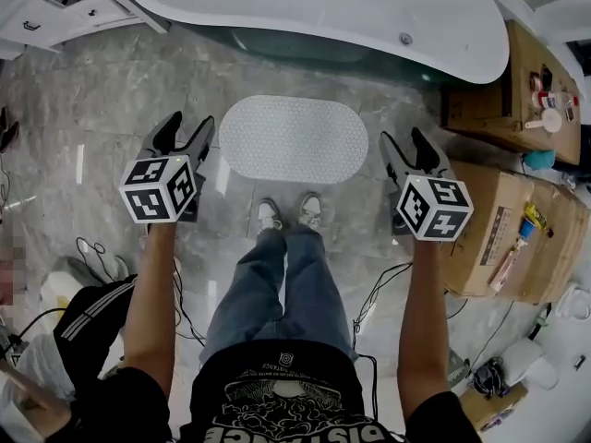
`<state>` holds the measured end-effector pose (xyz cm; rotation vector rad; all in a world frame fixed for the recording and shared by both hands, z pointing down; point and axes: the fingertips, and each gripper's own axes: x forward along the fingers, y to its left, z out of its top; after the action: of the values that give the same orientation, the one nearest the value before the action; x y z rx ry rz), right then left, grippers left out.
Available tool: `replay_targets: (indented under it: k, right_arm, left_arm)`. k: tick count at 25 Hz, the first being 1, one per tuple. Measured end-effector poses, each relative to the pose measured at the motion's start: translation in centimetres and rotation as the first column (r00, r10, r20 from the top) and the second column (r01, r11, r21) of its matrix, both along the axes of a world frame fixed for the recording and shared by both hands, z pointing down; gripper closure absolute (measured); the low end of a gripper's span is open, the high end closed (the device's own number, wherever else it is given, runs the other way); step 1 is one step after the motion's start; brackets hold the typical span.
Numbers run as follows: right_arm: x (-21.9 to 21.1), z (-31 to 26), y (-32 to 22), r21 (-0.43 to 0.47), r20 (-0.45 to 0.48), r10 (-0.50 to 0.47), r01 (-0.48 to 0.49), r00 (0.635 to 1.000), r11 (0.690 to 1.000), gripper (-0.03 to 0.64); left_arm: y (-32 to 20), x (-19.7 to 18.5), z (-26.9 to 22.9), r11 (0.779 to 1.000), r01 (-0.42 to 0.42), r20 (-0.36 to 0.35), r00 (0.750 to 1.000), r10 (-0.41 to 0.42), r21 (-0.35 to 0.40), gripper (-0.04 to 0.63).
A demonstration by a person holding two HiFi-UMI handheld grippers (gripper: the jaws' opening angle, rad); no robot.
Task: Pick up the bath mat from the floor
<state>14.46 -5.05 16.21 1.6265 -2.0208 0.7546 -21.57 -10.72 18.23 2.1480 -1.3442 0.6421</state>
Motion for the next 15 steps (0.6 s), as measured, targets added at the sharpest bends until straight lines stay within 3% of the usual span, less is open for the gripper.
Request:
replay_targets:
  k: [15]
  right_arm:
    - [2.5,19.6,0.0,-0.154,0.049,-0.003,0.010,0.999,0.988,0.318]
  left_arm:
    - [0.6,0.7,18.6,0.990,0.027,0.042,0.999,-0.022,-0.140,0.273]
